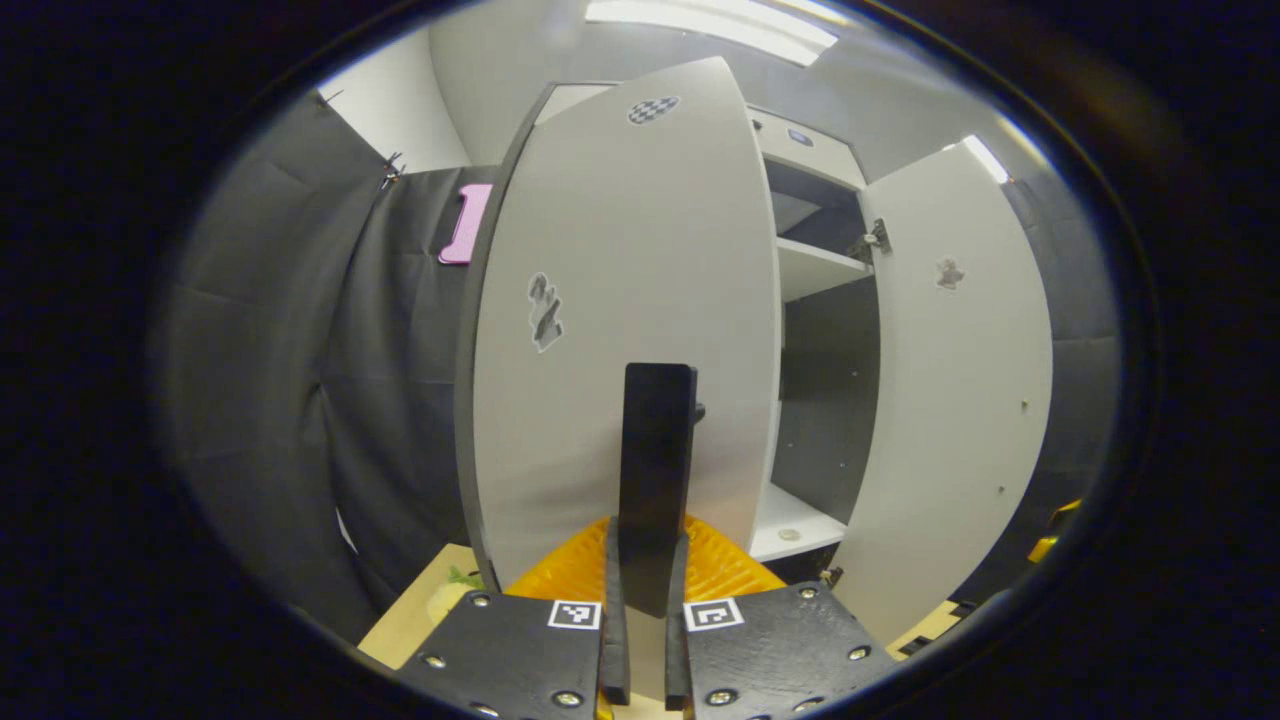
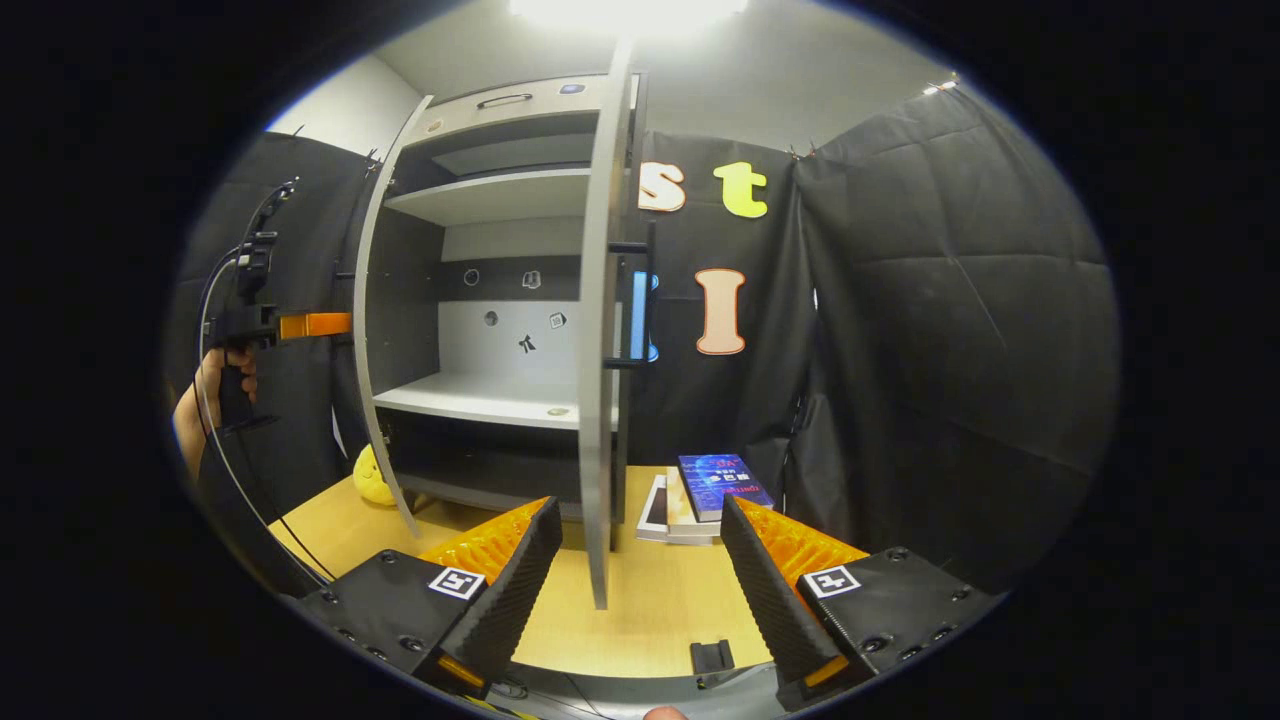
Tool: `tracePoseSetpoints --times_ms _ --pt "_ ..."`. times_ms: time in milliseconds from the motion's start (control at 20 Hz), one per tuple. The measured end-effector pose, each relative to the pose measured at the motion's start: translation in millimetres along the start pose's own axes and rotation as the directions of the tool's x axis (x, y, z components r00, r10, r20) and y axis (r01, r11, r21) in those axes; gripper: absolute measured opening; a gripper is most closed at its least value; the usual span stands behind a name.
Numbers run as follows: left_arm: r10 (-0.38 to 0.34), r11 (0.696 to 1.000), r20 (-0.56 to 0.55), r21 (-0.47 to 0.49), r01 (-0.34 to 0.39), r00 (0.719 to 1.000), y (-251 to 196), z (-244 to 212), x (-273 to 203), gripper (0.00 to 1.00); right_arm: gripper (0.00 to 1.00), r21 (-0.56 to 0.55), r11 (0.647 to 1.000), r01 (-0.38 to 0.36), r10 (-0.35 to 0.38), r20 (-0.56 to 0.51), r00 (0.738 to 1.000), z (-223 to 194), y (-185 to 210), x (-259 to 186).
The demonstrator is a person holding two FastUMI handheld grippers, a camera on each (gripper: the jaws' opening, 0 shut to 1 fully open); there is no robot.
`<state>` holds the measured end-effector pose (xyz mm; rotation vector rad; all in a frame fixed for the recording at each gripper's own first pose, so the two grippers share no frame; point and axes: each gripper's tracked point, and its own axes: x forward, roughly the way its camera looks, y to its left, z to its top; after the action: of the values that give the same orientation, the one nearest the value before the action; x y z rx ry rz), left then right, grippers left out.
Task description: Open the right door of the double-door shoe cabinet with the right hand, and open the left door with the left hand.
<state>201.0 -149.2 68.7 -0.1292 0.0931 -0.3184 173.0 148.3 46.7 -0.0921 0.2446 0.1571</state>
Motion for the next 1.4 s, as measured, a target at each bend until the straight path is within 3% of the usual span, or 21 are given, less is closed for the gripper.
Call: tracePoseSetpoints --times_ms 100,150,300,600,650,850,900,950,1050,1400 --pt "-0.003 1.000 0.004 0.002 0.003 1.000 9 0 -1 0.16 1.00 0.008 1.000 -0.009 0.009 -0.007 1.000 0 15 -1" --pt "-0.007 1.000 0.003 0.004 0.007 1.000 13 1 -7 0.10 0.96 0.012 1.000 -0.015 0.015 -0.008 1.000 1 23 0" --pt "-0.012 1.000 -0.008 0.010 0.012 1.000 24 1 -10 0.12 1.00 0.001 0.999 -0.035 0.035 -0.012 0.999 3 45 -1" --pt "-0.028 1.000 -0.018 0.014 0.028 0.999 44 2 -19 0.09 0.96 -0.063 0.996 -0.057 0.056 -0.015 0.998 4 84 0" --pt "-0.025 0.999 -0.017 0.021 0.025 1.000 48 4 -20 0.09 1.00 -0.066 0.996 -0.058 0.057 -0.016 0.998 4 88 1" --pt "0.040 0.999 -0.030 0.039 -0.038 0.999 77 -2 -24 0.07 0.99 -0.096 0.994 -0.058 0.056 -0.026 0.998 3 106 1" --pt "0.094 0.994 -0.022 0.056 -0.093 0.995 90 0 -22 0.10 1.00 -0.101 0.994 -0.051 0.048 -0.026 0.998 1 108 -1" --pt "0.127 0.989 -0.010 0.071 -0.126 0.992 104 0 -26 0.06 1.00 -0.101 0.994 -0.049 0.046 -0.029 0.999 1 111 -1" --pt "0.067 0.998 -0.010 0.000 -0.067 0.998 87 -1 -26 0.07 0.99 -0.086 0.995 -0.051 0.048 -0.035 0.998 -1 117 -2" --pt "0.100 0.987 0.036 0.124 -0.104 0.994 90 5 -42 0.09 0.99 -0.015 1.000 0.000 0.001 0.041 0.999 19 124 -25"
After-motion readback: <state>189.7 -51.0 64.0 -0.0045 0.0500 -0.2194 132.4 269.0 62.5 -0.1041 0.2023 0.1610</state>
